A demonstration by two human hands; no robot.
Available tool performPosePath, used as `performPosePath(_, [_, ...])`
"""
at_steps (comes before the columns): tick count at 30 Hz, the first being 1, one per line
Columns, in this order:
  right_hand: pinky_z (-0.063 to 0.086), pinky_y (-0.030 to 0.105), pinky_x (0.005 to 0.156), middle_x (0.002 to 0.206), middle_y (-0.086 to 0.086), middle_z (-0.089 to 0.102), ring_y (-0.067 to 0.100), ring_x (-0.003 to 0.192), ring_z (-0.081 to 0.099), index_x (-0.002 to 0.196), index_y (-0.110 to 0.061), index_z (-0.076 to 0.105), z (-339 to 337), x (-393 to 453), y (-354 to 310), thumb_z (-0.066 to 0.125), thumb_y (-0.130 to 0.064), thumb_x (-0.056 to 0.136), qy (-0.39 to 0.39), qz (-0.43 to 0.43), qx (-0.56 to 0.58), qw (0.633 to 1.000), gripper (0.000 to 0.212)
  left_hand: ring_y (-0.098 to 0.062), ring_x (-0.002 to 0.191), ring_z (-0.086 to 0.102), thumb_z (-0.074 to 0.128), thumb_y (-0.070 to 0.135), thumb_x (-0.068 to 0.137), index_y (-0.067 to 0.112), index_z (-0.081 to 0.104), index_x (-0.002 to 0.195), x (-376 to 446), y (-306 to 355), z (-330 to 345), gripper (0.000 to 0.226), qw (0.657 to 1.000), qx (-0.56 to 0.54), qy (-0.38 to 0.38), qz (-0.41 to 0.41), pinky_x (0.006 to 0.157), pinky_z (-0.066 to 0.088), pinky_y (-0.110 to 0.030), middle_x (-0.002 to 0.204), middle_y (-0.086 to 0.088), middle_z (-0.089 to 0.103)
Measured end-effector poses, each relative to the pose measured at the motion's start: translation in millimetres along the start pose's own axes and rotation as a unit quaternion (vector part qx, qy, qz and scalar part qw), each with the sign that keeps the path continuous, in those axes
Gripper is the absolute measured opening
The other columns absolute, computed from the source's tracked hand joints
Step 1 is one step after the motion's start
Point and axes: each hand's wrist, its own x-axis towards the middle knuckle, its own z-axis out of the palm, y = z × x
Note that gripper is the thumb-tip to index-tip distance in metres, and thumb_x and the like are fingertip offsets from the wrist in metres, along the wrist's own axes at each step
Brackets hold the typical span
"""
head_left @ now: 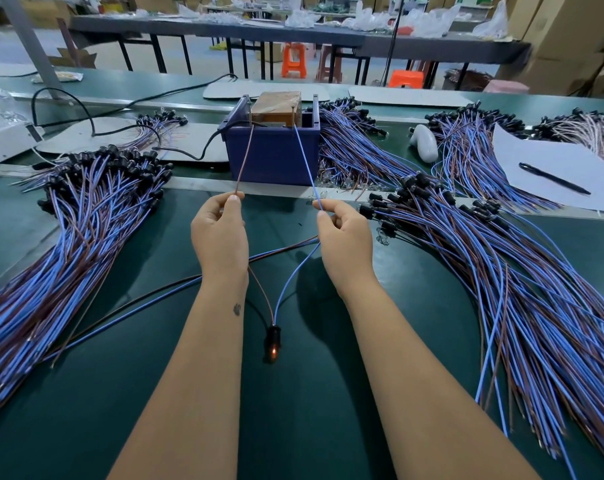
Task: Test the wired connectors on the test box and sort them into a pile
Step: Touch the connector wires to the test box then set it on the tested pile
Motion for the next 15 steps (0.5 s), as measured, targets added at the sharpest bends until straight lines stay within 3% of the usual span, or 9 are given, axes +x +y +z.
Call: performPosePath(15, [0.031, 0.014, 0.047, 0.052, -0.015, 0.042, 0.002, 0.047, 0.035, 0.108, -0.023, 0.065, -2.0, -2.3, -1.5, 0.046, -0.012, 0.096, -0.006, -0.007, -0.008, 1.000, 0.025, -0.004, 0.048, 0.035, 0.050, 0.018, 0.098, 0.021, 0.069, 0.093, 0.1, 0.7, -1.8, 0.020, 1.000, 0.001, 0.005, 0.000, 0.046, 0.033, -0.016, 0.061, 0.007, 0.043])
